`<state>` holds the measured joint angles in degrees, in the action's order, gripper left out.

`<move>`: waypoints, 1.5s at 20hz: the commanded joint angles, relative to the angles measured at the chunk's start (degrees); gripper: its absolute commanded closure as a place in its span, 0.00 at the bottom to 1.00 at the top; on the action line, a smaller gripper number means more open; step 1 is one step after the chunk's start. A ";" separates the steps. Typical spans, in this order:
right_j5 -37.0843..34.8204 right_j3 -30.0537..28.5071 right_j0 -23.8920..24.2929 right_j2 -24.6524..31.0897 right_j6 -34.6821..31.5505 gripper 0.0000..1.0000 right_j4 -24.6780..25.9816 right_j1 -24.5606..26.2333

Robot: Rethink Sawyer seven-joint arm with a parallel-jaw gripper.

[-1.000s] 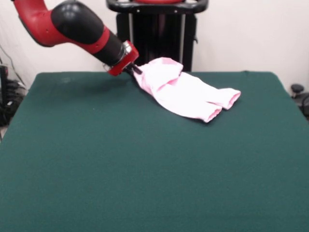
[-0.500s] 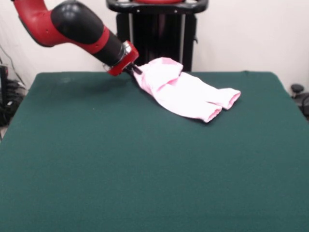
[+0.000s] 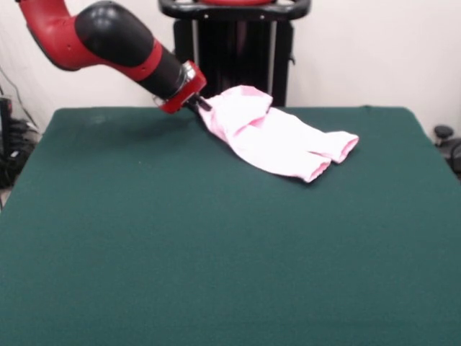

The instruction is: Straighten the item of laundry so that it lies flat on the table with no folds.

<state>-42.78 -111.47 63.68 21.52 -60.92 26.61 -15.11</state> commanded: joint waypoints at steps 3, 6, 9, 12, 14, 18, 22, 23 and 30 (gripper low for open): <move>10.85 17.65 -1.37 3.33 -3.28 0.00 2.10 -1.15; 12.31 17.06 -2.64 2.12 -6.27 0.00 2.23 -2.56; 12.26 15.97 -4.35 0.54 -9.59 0.00 1.88 -4.64; 12.41 15.08 -6.38 -1.14 -11.78 0.00 1.89 -6.97; 14.09 14.28 -7.53 -2.34 -13.41 0.00 1.91 -8.32; 17.16 12.64 -9.32 -4.41 -15.87 0.00 0.93 -10.19; 18.26 11.12 -11.42 -6.97 -17.51 0.00 -0.39 -13.43; 18.18 10.68 -11.77 -7.49 -17.49 0.00 -1.05 -14.07; 16.09 6.92 -14.26 -9.58 -17.94 0.00 -5.29 -18.61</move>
<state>-29.70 -108.29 53.74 13.24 -62.46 24.95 -30.45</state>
